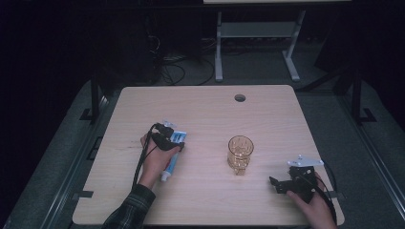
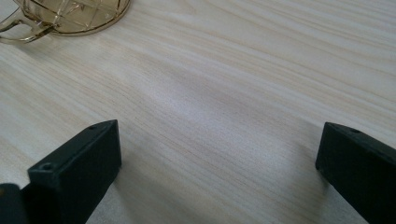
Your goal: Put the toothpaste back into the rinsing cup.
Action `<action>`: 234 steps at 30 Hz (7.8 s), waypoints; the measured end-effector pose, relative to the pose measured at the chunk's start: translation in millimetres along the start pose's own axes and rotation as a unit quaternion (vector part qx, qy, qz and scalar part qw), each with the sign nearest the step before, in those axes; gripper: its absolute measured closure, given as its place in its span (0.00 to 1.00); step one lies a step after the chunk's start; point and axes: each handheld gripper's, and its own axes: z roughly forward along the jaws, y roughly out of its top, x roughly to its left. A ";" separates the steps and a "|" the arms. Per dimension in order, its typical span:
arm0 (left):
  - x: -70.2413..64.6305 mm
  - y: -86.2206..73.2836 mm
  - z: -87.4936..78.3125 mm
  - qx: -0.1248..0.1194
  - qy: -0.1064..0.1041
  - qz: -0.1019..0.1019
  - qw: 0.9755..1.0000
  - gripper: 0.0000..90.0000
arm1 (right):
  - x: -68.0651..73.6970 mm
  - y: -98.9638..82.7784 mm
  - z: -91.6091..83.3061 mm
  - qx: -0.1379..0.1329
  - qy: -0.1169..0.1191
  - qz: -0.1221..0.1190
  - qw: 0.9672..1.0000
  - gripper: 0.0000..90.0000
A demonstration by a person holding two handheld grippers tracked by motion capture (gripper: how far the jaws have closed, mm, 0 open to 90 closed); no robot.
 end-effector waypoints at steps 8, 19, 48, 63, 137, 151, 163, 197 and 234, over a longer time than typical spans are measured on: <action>-1.8 0.7 -0.9 -0.001 -0.003 0.003 1.000 0.41 | 0.1 0.0 0.0 0.000 0.000 0.000 1.000 0.00; -3.9 4.6 -3.8 0.019 -0.007 0.006 1.000 0.54 | 0.2 -0.1 0.0 0.000 0.000 0.000 1.000 0.00; 3.1 7.2 -13.8 0.033 -0.065 -0.001 0.997 0.81 | 1.1 -0.2 -0.3 0.001 0.003 0.000 1.000 0.00; 12.8 6.8 -31.3 -0.006 -0.114 -0.019 0.993 0.81 | 1.5 -0.4 -0.5 0.001 0.003 -0.001 1.000 0.00; 3.4 42.1 -110.8 -0.226 -0.295 0.075 0.925 0.81 | 2.0 -0.5 -0.6 0.001 0.006 -0.005 1.000 0.00; -15.3 63.3 -112.6 -0.230 -0.308 0.095 0.918 0.81 | 1.9 -0.5 -0.7 0.001 0.007 -0.005 1.000 0.00; -31.7 82.5 -111.9 -0.232 -0.321 0.111 0.912 0.81 | 2.0 -0.5 -0.7 0.001 0.007 -0.004 1.000 0.00; -90.5 134.5 -102.0 -0.244 -0.363 0.156 0.886 0.81 | 2.2 -0.5 -0.8 0.001 0.009 -0.006 1.000 0.00; -144.3 164.3 -65.7 -0.268 -0.400 0.179 0.858 0.81 | 2.8 -0.6 -1.1 0.001 0.012 -0.010 1.000 0.00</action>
